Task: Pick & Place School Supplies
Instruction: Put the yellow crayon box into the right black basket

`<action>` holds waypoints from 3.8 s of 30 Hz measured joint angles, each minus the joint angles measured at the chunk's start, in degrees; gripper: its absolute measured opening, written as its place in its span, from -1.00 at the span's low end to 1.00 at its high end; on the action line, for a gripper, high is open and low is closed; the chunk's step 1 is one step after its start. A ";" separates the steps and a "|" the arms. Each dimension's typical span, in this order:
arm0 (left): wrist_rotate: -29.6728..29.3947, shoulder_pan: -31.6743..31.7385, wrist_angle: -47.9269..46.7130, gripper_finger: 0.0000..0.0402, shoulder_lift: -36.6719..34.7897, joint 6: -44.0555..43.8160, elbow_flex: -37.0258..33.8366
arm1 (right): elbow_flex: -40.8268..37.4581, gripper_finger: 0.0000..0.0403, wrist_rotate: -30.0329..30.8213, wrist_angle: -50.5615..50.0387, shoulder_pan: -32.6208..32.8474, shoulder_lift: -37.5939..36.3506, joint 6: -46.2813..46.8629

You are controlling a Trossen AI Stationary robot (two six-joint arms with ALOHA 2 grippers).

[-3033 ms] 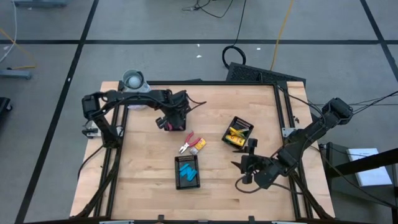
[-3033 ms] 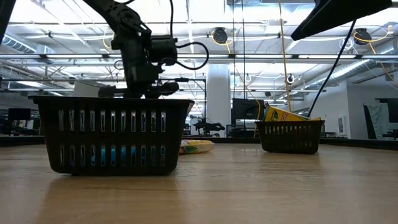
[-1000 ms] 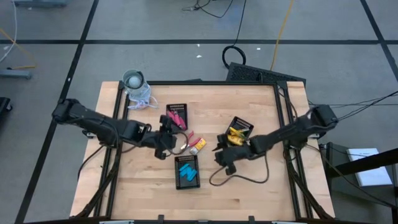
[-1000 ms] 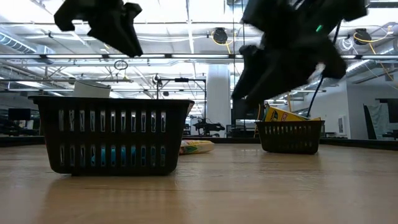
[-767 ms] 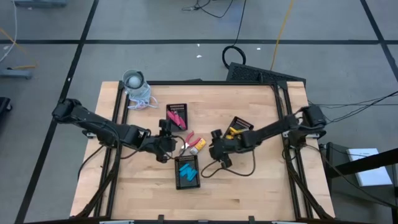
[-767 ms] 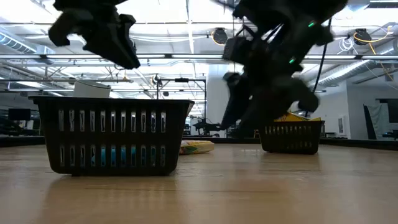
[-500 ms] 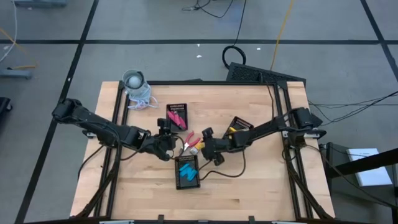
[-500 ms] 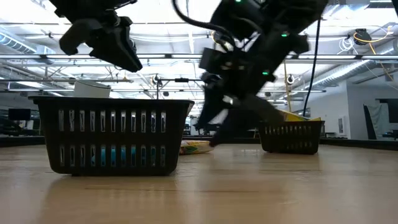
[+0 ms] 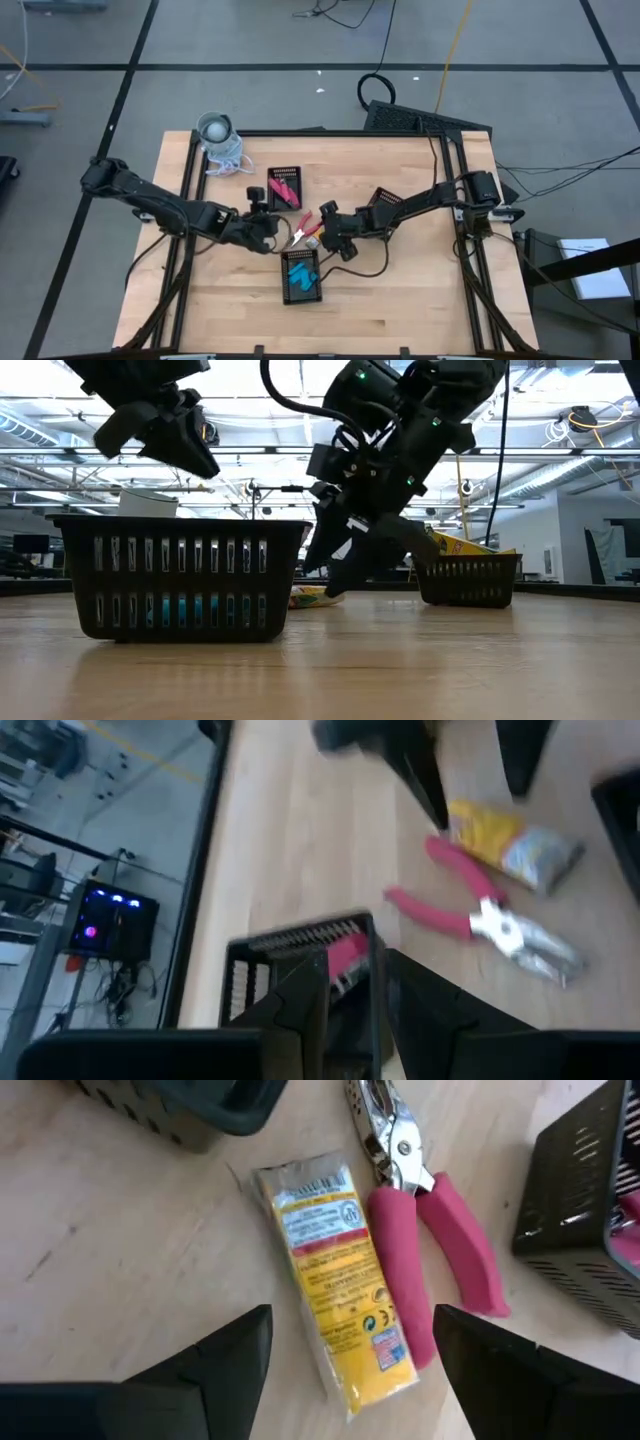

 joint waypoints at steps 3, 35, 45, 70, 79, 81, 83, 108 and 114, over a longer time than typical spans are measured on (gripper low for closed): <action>-0.13 0.30 4.46 -0.49 -2.41 0.08 -2.67 | 0.00 0.33 0.14 1.55 0.02 1.82 -0.26; -3.00 -0.96 10.91 -0.49 -12.33 -1.45 -9.27 | -0.08 -0.89 14.29 1.80 1.42 4.52 1.14; -2.87 -0.96 10.91 -0.49 -12.33 -1.28 -9.25 | -0.17 -0.89 23.02 0.93 6.49 4.56 2.69; -0.91 -1.07 10.86 -0.49 -9.86 -3.81 -9.14 | 5.40 -0.89 37.37 -29.21 9.55 -10.58 13.56; -0.86 -1.07 11.26 -0.49 -9.90 -3.57 -9.14 | 5.41 -0.89 39.43 -55.28 10.21 -14.88 34.55; -0.86 -1.07 11.30 -0.49 -9.92 -3.57 -9.14 | 5.40 -0.89 39.22 -60.51 10.36 -15.07 39.07; -0.80 -1.07 11.27 -0.49 -9.92 -3.57 -9.14 | 5.40 -0.89 38.69 -64.62 10.35 -15.14 42.95; 0.12 -2.69 12.26 -0.49 -9.92 -3.15 -9.16 | -0.85 -0.87 27.17 -63.57 3.23 -15.14 49.56; 0.12 -2.69 12.26 -0.49 -9.92 -3.14 -9.16 | -0.87 -0.84 22.52 -59.23 2.01 -15.14 46.43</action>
